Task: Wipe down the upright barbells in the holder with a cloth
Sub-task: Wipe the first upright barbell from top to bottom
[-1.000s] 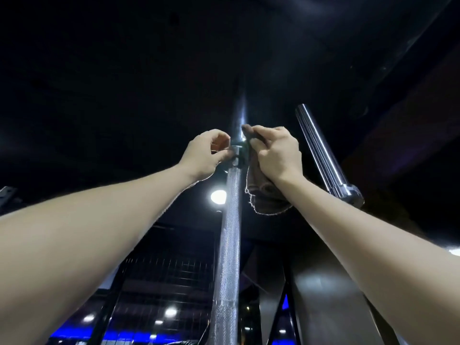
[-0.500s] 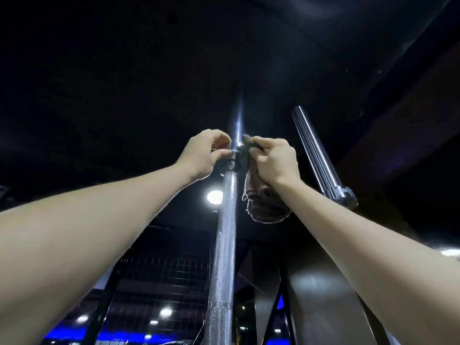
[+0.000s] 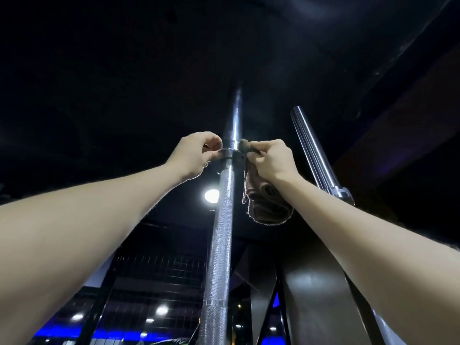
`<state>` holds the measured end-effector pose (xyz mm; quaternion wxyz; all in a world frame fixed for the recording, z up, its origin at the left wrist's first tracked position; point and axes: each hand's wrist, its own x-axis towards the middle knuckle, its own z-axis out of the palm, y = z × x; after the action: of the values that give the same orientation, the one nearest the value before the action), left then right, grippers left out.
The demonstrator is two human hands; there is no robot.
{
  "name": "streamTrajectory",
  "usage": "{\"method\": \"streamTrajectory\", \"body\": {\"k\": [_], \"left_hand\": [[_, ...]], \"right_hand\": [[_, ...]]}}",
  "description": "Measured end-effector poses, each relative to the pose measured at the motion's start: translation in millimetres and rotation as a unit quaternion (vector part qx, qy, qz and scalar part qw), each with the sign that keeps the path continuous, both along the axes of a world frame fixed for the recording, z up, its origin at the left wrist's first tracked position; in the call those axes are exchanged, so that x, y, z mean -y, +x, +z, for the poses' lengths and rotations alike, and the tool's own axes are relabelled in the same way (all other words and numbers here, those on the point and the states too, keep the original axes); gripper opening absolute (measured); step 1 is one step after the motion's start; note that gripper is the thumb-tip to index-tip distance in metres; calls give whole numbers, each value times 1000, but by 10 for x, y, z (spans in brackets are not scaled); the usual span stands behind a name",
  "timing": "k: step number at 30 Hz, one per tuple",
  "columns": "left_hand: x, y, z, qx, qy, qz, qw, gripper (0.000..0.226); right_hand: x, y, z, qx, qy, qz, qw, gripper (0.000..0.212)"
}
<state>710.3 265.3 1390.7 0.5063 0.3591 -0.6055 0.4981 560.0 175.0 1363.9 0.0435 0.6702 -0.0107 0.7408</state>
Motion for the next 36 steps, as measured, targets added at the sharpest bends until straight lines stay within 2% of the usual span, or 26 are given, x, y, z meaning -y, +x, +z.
{"method": "streamTrajectory", "body": {"k": [5,9,12,14,17,20,23,29,36], "left_hand": [[-39,-49,-77,-20,12,44,999,23],[-15,-42,-293,-47,32,16,998,29],[-36,45,-484,-95,68,-24,993,32],[-48,69,-646,-143,141,-116,973,31],[-23,31,-900,-193,316,-236,898,30],[24,5,-1039,-182,404,-314,840,23],[43,39,-1081,-175,419,-375,808,30],[119,16,-1155,-171,411,-412,795,30],[168,13,-1185,-204,386,-478,762,30]], "right_hand": [[-28,-112,-37,-64,29,-86,994,20],[-99,-118,-103,-37,7,-88,995,19],[-205,-86,-144,-13,-14,-133,991,16],[-261,-69,-171,-2,-21,-140,990,13],[-348,-48,-239,6,-21,-132,991,9],[-444,8,-308,5,-40,-162,986,13],[-523,123,-354,-35,-41,-217,975,22],[-525,210,-532,-121,-20,-271,955,35],[-555,323,-259,-68,-64,-383,919,25]]}}
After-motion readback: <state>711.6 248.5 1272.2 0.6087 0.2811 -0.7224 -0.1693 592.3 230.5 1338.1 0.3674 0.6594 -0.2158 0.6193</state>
